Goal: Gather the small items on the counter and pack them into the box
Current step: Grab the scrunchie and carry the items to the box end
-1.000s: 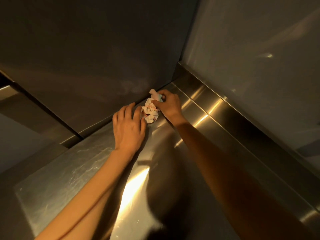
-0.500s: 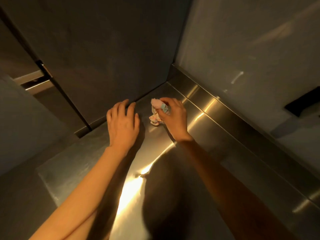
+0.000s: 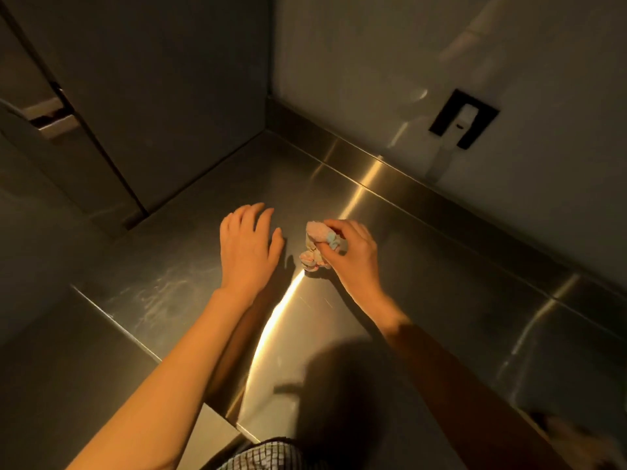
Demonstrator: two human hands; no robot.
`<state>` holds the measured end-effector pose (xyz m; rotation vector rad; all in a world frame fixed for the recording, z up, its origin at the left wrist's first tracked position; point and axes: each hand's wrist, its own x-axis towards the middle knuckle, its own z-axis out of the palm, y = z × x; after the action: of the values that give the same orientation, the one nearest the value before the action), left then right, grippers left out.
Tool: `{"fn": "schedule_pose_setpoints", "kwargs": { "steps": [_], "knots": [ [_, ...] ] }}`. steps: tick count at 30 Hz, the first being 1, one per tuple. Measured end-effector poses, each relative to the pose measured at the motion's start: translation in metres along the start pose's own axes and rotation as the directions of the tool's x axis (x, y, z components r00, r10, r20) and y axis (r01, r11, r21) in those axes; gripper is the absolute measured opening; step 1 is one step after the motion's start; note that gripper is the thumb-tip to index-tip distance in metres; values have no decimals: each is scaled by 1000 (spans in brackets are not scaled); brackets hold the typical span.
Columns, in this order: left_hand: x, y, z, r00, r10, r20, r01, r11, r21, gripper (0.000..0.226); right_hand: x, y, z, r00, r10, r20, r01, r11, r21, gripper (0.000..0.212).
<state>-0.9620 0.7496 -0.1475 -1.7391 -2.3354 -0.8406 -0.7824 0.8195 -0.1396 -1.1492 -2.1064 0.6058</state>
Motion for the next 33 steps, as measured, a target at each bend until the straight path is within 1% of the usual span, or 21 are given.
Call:
{"fn": "schedule_pose_setpoints", "kwargs": {
  "steps": [3,9,14,20,22,26,28,30,33],
  "knots": [
    [-32,33,0,997,57,55,-56,998,-24,38,-50,9,-27,998,43,-45,-44,999,-11,38],
    [-98,109,3,969,199,149,-187,978,-90,39,-139,14,-95,975,123,-186,-131,991,-33,41],
    [-159,183,-5,934,328,142,-301,936,-183,40,-223,17,-167,943,116,-311,-145,987,-74,38],
    [-230,270,-15,893,431,125,-392,885,-251,42,-330,32,-250,902,142,-408,-237,952,-192,31],
    [-255,298,-14,860,495,125,-451,851,-271,41,-367,40,-274,884,154,-442,-270,939,-213,31],
    [-294,349,-13,785,608,115,-545,768,-336,41,-431,48,-312,817,185,-547,-349,913,-213,33],
    [-307,373,-12,754,648,108,-580,734,-355,41,-453,56,-329,790,204,-578,-381,902,-202,33],
    [-315,396,-9,708,697,111,-623,691,-366,43,-469,63,-343,758,212,-617,-421,881,-215,33],
    [-323,428,0,651,743,155,-648,651,-396,45,-485,71,-363,709,203,-675,-463,856,-229,31]
  ]
}}
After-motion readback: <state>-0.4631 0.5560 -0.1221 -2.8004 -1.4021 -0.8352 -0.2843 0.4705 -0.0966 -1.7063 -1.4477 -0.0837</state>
